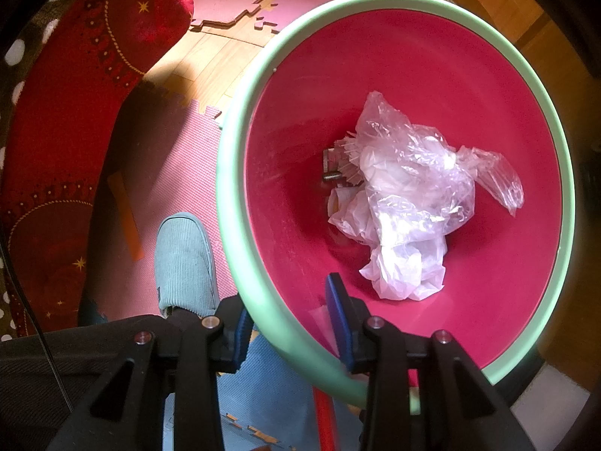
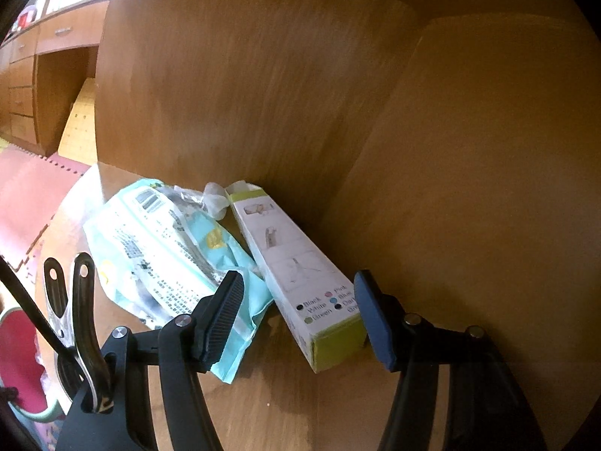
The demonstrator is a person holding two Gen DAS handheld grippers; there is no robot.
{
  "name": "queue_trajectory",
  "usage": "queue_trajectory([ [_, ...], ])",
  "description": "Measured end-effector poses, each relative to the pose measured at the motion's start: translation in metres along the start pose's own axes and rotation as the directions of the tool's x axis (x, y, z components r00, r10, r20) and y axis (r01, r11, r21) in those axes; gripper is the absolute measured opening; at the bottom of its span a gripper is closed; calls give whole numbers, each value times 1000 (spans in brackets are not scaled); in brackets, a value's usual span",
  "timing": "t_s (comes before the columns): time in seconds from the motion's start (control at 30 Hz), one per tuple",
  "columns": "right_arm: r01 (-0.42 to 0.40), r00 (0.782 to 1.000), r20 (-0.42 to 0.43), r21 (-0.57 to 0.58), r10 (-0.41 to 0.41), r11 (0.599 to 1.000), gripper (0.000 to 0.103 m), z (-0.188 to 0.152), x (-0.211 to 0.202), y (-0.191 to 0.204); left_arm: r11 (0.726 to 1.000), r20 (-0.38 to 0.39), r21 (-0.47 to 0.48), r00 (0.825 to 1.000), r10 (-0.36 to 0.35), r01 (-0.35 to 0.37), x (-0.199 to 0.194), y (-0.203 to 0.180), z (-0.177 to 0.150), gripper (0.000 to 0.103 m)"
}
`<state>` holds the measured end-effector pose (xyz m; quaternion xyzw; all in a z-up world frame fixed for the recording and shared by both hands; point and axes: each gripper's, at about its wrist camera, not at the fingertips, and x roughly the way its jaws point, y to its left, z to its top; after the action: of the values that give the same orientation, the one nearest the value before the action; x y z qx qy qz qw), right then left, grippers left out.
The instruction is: Collect trash
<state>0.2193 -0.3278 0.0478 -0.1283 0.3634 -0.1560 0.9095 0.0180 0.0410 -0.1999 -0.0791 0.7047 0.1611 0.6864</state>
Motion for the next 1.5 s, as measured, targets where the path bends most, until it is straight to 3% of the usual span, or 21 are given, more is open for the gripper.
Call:
queue_trajectory([
  [0.37,14,994,-107,-34,-18,999,62,8,32,8,1000,0,0,1000,2,-2,1,0,1,38],
  [0.63,-12,976,-217,-47,1,999,62,15,59,14,1000,-1,0,1000,1,-1,1,0,1,38],
  [0.7,-46,969,-245,-26,38,999,49,15,63,13,1000,-1,0,1000,2,-2,1,0,1,38],
  [0.73,-56,966,-254,-17,50,998,48,14,65,12,1000,0,0,1000,2,-2,1,0,1,38],
  [0.97,-69,975,-211,27,73,997,40,12,51,8,1000,0,-1,1000,1,-1,1,-1,1,38],
  [1.5,-157,980,-123,24,159,987,40,14,7,27,1000,0,-1,1000,2,-2,2,0,0,38],
])
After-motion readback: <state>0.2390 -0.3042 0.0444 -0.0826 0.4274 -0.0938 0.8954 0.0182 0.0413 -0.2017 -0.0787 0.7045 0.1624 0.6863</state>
